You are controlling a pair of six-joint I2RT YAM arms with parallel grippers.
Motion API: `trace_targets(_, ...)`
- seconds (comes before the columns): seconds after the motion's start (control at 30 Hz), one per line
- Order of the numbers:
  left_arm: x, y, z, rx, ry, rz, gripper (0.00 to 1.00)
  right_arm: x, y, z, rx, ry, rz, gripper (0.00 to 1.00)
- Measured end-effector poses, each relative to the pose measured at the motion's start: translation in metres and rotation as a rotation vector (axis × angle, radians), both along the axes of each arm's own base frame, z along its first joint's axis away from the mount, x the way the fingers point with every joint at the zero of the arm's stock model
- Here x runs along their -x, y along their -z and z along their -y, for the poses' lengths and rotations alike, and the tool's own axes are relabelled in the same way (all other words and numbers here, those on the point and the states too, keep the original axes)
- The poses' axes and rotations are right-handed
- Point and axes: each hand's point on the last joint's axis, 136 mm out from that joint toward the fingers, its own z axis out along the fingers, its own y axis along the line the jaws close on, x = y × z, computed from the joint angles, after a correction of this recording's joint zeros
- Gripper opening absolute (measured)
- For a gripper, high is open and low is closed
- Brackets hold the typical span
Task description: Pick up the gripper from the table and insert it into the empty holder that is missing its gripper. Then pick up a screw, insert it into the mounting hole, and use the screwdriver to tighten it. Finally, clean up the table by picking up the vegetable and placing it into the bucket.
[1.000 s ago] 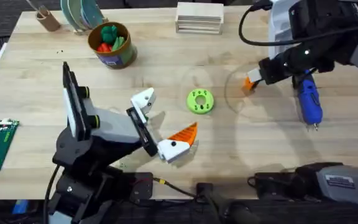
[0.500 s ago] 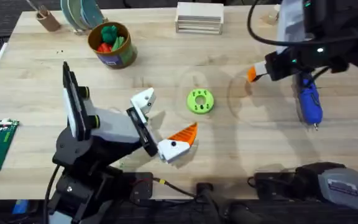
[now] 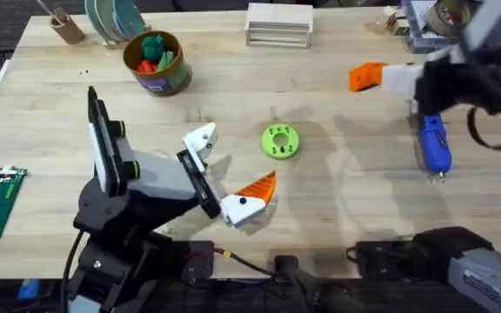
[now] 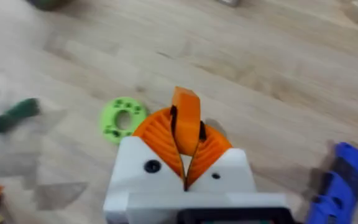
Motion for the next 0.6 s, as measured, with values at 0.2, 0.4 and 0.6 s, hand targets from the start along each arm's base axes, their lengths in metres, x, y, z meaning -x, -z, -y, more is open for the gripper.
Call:
trace_targets(0.2, 0.000, 0.000, 0.000, 0.000, 0.000, 0.000, 0.993, 0.036, -0.029, -0.028, -0.167, -0.136, 0.041, 0.020)
trace_targets(0.4, 0.000, 0.000, 0.000, 0.000, 0.000, 0.000, 0.993, 0.052, -0.022, -0.051, -0.362, -0.203, 0.050, 0.019)
trace_targets(0.6, 0.000, 0.000, 0.000, 0.000, 0.000, 0.000, 0.993, 0.049, 0.003, -0.070, -0.572, -0.203, -0.036, 0.018)
